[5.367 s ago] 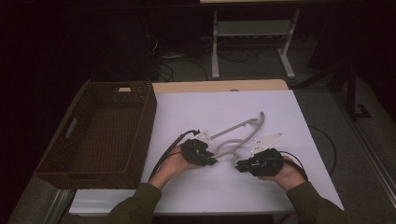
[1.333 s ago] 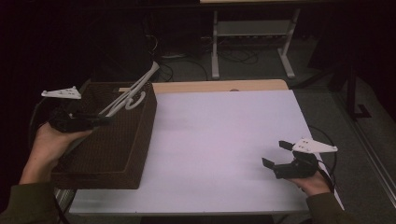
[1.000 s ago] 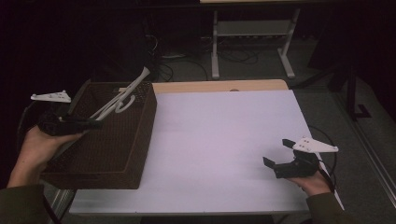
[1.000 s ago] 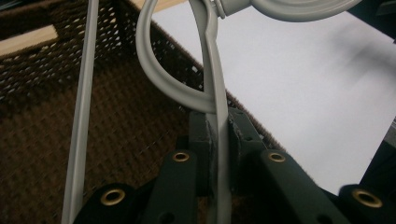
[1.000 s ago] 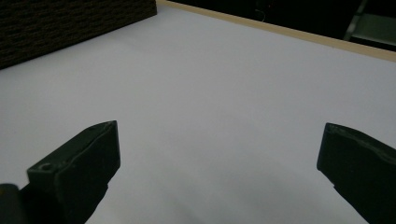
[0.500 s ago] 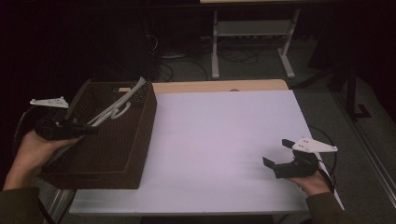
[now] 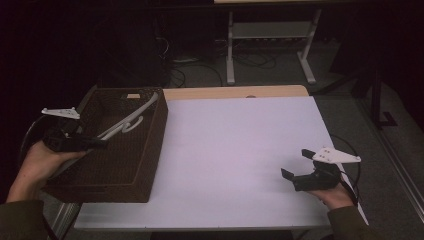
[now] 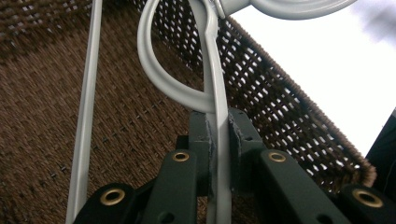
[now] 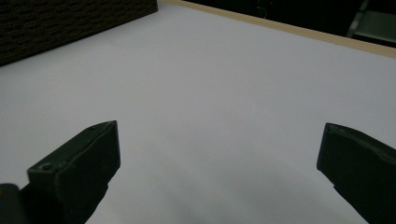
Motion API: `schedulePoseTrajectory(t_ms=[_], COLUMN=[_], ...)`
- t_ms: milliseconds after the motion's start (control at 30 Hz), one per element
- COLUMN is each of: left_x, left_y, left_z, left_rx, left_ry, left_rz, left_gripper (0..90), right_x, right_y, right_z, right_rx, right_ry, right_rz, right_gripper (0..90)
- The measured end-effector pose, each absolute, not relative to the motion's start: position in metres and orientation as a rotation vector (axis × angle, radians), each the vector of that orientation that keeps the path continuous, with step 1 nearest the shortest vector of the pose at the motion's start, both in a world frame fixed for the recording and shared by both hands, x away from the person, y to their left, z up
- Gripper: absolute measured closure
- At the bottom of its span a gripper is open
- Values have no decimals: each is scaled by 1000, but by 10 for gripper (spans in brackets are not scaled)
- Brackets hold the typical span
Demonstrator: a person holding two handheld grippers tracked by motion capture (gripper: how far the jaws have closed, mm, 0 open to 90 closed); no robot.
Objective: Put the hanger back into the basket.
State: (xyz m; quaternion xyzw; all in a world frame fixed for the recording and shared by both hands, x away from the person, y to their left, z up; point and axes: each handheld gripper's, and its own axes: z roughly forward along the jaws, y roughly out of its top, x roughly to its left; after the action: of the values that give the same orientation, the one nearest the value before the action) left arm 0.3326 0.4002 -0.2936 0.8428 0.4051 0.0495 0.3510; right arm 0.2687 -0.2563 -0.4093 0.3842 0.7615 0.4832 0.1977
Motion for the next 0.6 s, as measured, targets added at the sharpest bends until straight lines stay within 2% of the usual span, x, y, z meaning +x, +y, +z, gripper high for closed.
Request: schedulePoseTrajectory(t_ms=[200, 267, 333, 433, 600], left_x=[337, 337, 337, 336, 335], left_y=[405, 409, 412, 413, 411], left_z=[-305, -306, -305, -304, -303], left_rx=[2185, 2152, 2147, 2128, 2094], left_ry=[1071, 1082, 1081, 1089, 1072], left_rz=[130, 147, 171, 190, 203], left_gripper=[798, 672, 638, 539, 471], right_x=[269, 269, 268, 268, 268], right_y=[-257, -257, -257, -257, -257], right_z=[-409, -410, -409, -409, -409], right_rx=[1084, 1083, 1085, 1083, 1077], right_ry=[2129, 2130, 2128, 2130, 2124], right_rz=[1353, 1354, 1355, 1353, 1355], right_gripper=[0, 0, 0, 0, 0])
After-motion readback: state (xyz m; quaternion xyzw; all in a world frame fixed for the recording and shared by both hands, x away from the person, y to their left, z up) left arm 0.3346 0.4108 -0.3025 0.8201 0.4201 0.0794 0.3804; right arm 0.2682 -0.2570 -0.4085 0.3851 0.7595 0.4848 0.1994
